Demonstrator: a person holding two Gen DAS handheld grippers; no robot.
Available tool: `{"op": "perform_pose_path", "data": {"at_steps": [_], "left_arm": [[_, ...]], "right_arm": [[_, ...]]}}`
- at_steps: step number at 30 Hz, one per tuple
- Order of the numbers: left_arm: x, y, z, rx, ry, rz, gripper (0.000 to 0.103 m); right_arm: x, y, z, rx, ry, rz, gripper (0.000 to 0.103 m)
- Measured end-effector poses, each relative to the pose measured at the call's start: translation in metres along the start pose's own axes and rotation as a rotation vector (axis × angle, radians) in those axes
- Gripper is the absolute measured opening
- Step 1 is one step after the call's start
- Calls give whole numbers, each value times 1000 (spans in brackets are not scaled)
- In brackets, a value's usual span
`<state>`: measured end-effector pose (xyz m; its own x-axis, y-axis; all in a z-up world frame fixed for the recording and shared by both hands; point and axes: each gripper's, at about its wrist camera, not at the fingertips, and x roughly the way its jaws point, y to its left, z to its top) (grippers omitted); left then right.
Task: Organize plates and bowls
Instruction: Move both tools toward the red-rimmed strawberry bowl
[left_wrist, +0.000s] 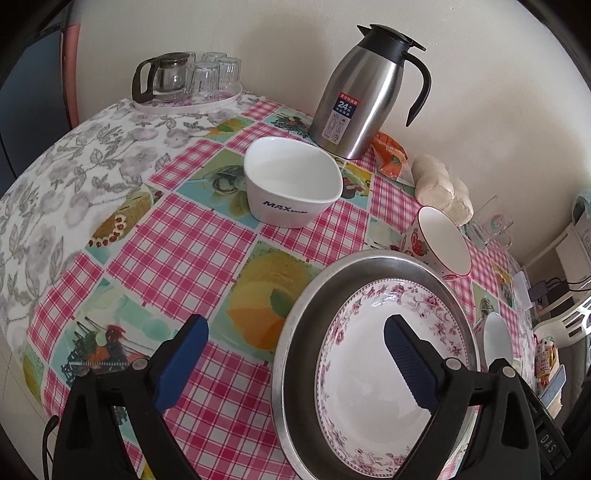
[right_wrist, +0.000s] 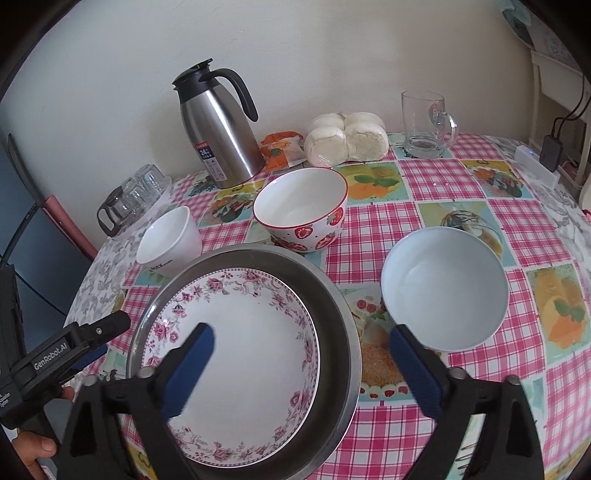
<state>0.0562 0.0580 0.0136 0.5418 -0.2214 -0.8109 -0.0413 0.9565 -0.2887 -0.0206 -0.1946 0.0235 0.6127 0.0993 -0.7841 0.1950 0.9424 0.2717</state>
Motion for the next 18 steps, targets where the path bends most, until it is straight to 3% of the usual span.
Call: {"op": "perform_pose_path", "data": {"at_steps": [14, 18], "left_arm": [[-14, -25, 5, 99, -141, 25, 98], [-16, -34, 11, 93, -144, -24, 98]], "right_arm": [[-14, -4, 7, -8, -140, -60, 103], [-22, -9, 12, 11, -184, -77, 103]]}}
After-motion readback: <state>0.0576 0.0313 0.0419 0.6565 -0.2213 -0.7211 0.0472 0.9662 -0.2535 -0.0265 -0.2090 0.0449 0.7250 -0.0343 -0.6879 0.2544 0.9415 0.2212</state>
